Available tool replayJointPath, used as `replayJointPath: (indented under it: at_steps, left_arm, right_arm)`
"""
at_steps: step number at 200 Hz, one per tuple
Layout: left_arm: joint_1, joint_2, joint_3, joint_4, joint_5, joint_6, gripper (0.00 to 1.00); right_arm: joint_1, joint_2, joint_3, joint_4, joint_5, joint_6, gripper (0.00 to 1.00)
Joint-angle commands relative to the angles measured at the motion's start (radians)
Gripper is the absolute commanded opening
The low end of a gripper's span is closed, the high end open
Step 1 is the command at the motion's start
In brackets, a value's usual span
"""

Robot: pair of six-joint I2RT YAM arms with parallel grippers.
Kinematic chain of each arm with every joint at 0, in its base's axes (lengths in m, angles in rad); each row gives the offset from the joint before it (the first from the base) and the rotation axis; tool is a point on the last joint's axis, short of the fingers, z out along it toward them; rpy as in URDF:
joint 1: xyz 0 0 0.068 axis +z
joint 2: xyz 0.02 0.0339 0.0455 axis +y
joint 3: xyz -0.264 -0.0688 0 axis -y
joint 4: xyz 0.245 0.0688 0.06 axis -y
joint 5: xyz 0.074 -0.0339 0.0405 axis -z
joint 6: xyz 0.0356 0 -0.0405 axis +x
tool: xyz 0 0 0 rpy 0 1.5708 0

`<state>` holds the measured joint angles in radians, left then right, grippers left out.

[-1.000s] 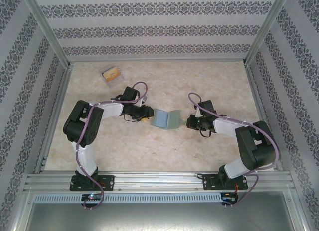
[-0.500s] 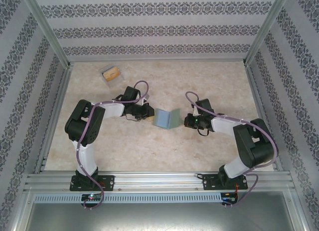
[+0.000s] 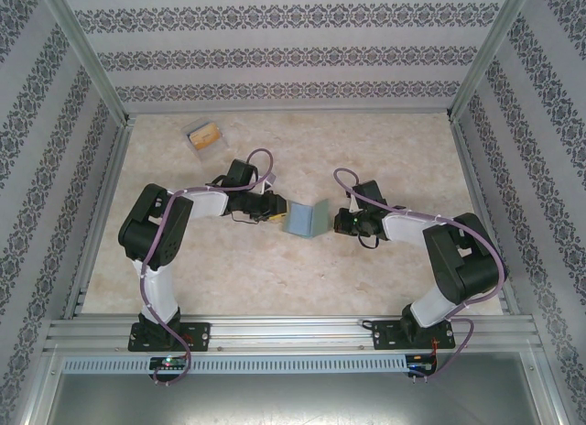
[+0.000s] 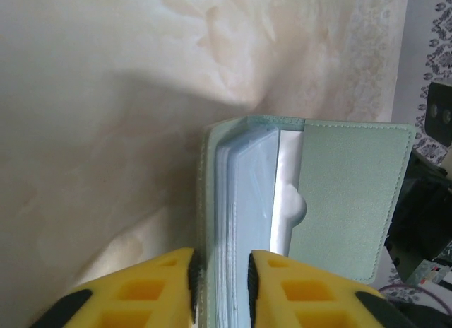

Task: Put the credit cards into the card holder
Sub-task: Open the card holder at the center of the table.

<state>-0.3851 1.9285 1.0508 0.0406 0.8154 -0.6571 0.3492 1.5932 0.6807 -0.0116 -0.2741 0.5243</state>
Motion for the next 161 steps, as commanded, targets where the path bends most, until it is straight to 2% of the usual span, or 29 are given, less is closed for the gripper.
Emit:
replayJointPath:
  at_steps: [1, 14, 25, 31, 37, 61, 75, 108, 125, 141, 161]
  left_arm:
    - [-0.012, -0.040, -0.003, 0.011, 0.016, 0.006, 0.15]
    - [-0.011, -0.041, 0.006, -0.001, 0.020, 0.010, 0.00]
    - [-0.011, -0.050, 0.014, -0.021, 0.017, 0.017, 0.00]
    - [-0.011, -0.059, 0.014, -0.024, 0.013, 0.016, 0.00]
    - [-0.012, -0.070, 0.013, -0.025, 0.008, 0.016, 0.00]
    - [-0.012, -0.104, 0.015, -0.062, -0.022, 0.025, 0.00]
    - [-0.013, -0.115, 0.016, -0.087, -0.039, 0.027, 0.00]
    - [-0.019, -0.125, 0.014, -0.100, -0.056, 0.017, 0.00]
    - [-0.023, -0.124, 0.019, -0.091, -0.049, 0.006, 0.00]
    - [-0.029, -0.126, 0.021, -0.071, -0.040, -0.011, 0.00]
    - [-0.044, -0.119, 0.050, -0.114, -0.050, 0.013, 0.00]
  right_arm:
    - [-0.003, 0.002, 0.020, -0.017, 0.025, -0.002, 0.00]
    - [-0.007, 0.000, 0.023, -0.026, 0.028, -0.012, 0.00]
    - [-0.011, -0.006, 0.027, -0.036, 0.027, -0.011, 0.00]
    - [-0.014, -0.014, 0.032, -0.046, 0.028, -0.008, 0.17]
    - [-0.016, -0.028, 0.033, -0.053, 0.034, -0.005, 0.24]
    - [-0.019, -0.137, 0.028, -0.082, 0.069, -0.009, 0.29]
    - [-0.023, -0.205, 0.038, -0.135, 0.115, -0.007, 0.39]
    - [-0.026, -0.324, 0.052, -0.184, 0.135, 0.009, 0.44]
    - [0.008, -0.328, 0.068, -0.161, 0.101, 0.058, 0.45]
    - [0.086, -0.280, 0.094, -0.110, 0.073, 0.101, 0.47]
    - [0.174, -0.172, 0.142, -0.060, 0.070, 0.119, 0.60]
